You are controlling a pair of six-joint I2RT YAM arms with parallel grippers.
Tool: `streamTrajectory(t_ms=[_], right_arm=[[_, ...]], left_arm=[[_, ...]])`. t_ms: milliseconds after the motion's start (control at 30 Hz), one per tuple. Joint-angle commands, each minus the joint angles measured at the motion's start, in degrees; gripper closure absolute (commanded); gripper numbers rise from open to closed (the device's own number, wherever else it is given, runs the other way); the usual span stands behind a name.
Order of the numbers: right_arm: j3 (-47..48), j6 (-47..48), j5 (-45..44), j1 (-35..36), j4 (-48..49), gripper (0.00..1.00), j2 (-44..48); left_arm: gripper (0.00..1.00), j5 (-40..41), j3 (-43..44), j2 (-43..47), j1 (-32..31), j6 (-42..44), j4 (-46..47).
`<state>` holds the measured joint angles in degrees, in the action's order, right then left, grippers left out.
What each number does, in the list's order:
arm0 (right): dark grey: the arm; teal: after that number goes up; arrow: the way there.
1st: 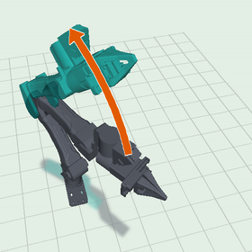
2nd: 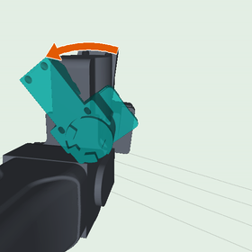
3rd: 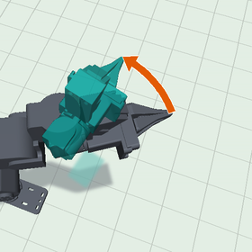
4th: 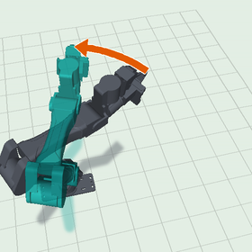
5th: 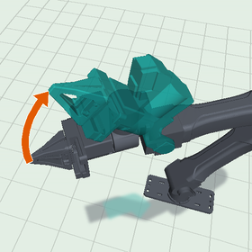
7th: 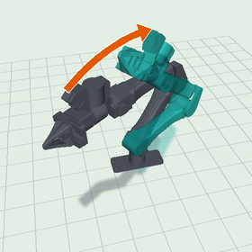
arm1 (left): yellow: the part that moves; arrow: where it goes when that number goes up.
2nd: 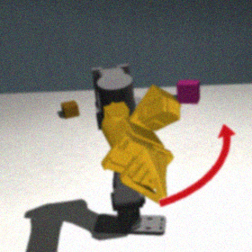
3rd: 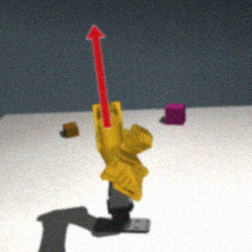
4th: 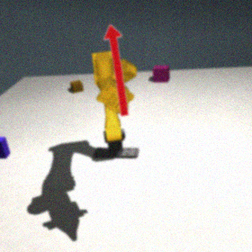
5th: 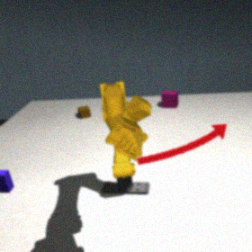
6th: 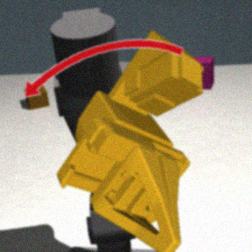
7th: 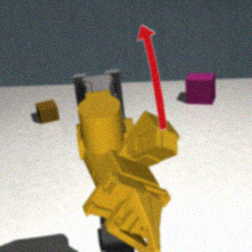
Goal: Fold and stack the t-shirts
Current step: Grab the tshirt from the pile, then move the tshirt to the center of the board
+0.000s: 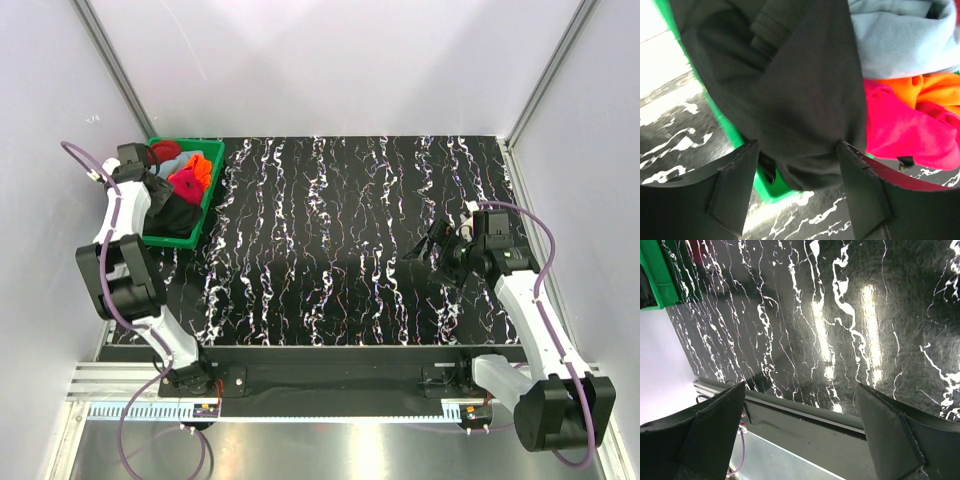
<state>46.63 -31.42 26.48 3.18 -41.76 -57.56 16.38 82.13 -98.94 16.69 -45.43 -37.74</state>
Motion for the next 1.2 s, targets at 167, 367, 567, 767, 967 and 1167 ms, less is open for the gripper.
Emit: streamTrajectory(t_ms=[167,367,567,767,967,1167], right_arm=[[4.25,3.29,-1.96,0.33,0.36,0.0,-1.85],[5.92,3.38,-1.69,1.74,0.45,0.0,-3.34],[7.68,3.91,-2.75,6.13,0.45,0.0,-3.44],[6.98,3.12,-2.14,8.24,0.1,0.0,-1.33],[7.33,2.15,-1.61,9.3,-0.08,0.0,-0.18],[8.56,1.8,0.5,9.56,-0.08,0.0,-0.36]], left_arm=[[0.65,-8.47,2.42,-3.9,3.53,4.03,7.77],[1.0,-8.56,-0.73,5.83,3.09,2.02,6.8],[1.0,-8.03,0.12,14.02,2.47,0.43,4.78],[1.0,-11.18,12.67,17.37,0.72,0.08,3.72],[1.0,-11.81,28.34,19.13,-9.9,6.48,-3.56],[1.0,-16.02,20.82,27.11,-27.39,7.12,-5.59]])
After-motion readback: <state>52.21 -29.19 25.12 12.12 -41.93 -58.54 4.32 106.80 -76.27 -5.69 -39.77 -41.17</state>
